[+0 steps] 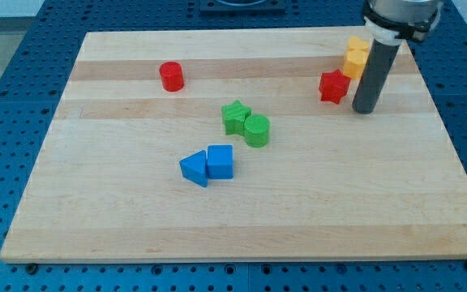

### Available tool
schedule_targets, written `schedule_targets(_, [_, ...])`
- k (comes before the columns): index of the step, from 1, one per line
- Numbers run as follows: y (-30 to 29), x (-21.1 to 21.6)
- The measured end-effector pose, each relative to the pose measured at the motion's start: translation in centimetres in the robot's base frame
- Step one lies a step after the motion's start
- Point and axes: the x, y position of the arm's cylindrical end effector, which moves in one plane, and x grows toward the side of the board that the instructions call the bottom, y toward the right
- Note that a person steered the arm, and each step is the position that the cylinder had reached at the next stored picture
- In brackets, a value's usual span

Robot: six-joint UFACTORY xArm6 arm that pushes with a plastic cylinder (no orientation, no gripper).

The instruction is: Place red star to the vertical top of the green star

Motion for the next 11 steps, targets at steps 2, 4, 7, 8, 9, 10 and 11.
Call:
schedule_targets(2, [-4.5, -1.0])
schedule_targets(4, [-1.6, -1.4])
schedule_targets(7, [-11.2, -4.5])
schedule_targets(8, [-16.1, -5.0])
schedule_targets(9, [-16.7, -5.0])
schedule_targets(10, [-15.1, -5.9])
schedule_targets(11, [-15.3, -7.2])
